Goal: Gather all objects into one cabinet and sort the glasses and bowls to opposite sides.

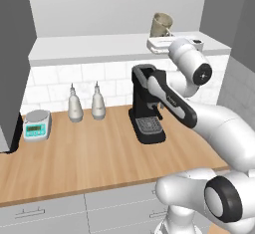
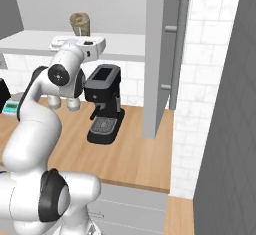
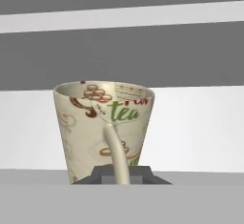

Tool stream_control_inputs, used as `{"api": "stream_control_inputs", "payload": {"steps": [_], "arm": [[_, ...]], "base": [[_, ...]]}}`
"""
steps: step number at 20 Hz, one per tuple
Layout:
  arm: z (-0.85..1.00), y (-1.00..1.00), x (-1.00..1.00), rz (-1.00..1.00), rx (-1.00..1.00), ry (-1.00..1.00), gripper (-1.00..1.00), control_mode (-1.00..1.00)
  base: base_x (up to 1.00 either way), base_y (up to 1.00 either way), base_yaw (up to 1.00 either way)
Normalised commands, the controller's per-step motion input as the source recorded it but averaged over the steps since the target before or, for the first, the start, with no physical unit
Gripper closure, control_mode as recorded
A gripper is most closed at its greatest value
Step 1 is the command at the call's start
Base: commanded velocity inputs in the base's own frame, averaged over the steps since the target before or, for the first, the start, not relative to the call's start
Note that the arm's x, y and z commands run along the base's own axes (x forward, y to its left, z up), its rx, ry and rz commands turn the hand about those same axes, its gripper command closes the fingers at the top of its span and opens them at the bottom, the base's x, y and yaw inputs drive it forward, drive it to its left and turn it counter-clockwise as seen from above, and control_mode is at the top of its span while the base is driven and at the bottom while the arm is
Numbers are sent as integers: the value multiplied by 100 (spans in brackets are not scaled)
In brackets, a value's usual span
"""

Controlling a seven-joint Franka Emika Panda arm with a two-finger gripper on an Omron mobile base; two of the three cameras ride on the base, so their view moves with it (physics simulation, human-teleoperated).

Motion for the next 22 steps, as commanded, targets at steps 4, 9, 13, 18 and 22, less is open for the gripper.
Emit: {"api": "stream_control_inputs", "payload": {"steps": [4, 9, 13, 18, 22], "arm": [[0, 0, 0, 0, 0, 0, 100, 100], [0, 0, 0, 0, 0, 0, 100, 100], [0, 0, 0, 0, 0, 0, 100, 100], [0, 0, 0, 0, 0, 0, 100, 100], [0, 0, 0, 0, 0, 0, 100, 100]], "base": [[-49, 0, 0], [-85, -2, 0], [-86, 0, 0], [-90, 0, 0], [-95, 0, 0]]}}
